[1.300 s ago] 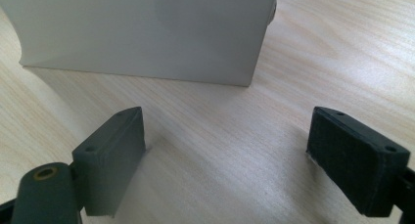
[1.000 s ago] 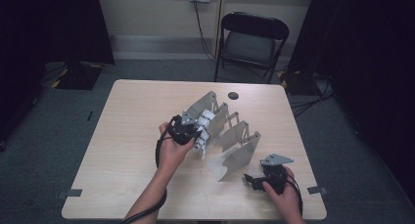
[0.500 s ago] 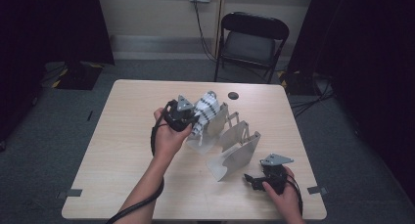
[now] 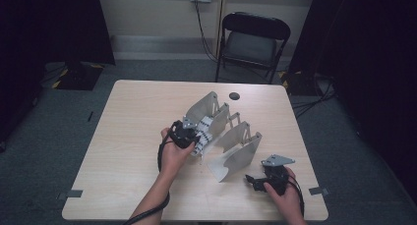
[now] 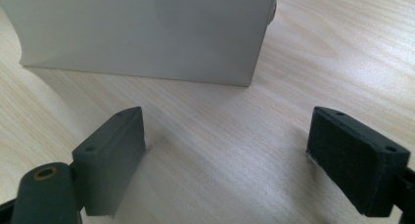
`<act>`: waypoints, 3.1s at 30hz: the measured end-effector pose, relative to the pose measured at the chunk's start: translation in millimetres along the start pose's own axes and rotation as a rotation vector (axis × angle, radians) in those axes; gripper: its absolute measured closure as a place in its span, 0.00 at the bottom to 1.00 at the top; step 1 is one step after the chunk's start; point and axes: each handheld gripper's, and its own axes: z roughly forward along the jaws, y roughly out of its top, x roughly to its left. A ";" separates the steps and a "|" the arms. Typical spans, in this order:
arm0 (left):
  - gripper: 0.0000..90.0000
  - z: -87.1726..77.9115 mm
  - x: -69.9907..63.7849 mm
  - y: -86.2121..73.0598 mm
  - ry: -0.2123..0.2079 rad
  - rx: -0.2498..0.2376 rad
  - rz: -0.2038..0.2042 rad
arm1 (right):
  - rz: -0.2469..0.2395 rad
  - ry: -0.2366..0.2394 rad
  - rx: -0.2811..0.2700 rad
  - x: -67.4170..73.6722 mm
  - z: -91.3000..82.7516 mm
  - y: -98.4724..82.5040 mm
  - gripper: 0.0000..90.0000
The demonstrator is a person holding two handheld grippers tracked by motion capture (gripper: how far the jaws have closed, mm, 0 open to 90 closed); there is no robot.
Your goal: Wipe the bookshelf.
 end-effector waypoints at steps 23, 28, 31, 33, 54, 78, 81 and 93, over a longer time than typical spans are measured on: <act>0.91 -17.2 10.8 -34.2 -0.032 0.018 -0.051 | 0.000 0.001 0.001 -0.1 -0.1 0.1 0.15; 0.91 -24.3 13.7 -40.6 -0.043 0.016 -0.061 | -0.001 0.001 0.001 -0.1 -0.1 0.1 0.15; 0.91 -29.2 14.9 -44.6 -0.049 0.019 -0.071 | 0.000 0.000 0.001 0.0 0.4 0.4 0.15; 0.91 -31.4 15.5 -46.5 -0.052 0.018 -0.071 | 0.001 -0.001 0.001 0.2 0.5 0.6 0.15; 0.91 -66.4 29.7 -66.6 -0.039 0.017 -0.091 | 0.000 -0.001 -0.001 0.3 0.6 0.5 0.15; 0.91 -76.3 72.0 -56.4 0.071 -0.070 -0.182 | 0.000 -0.002 -0.001 0.3 0.6 0.5 0.15; 0.91 -65.6 74.2 -52.8 0.077 -0.068 -0.193 | 0.000 -0.002 -0.001 0.3 0.6 0.5 0.15; 0.86 -46.8 76.6 -46.0 0.092 -0.065 -0.184 | 0.002 -0.005 -0.001 0.9 0.2 0.1 0.15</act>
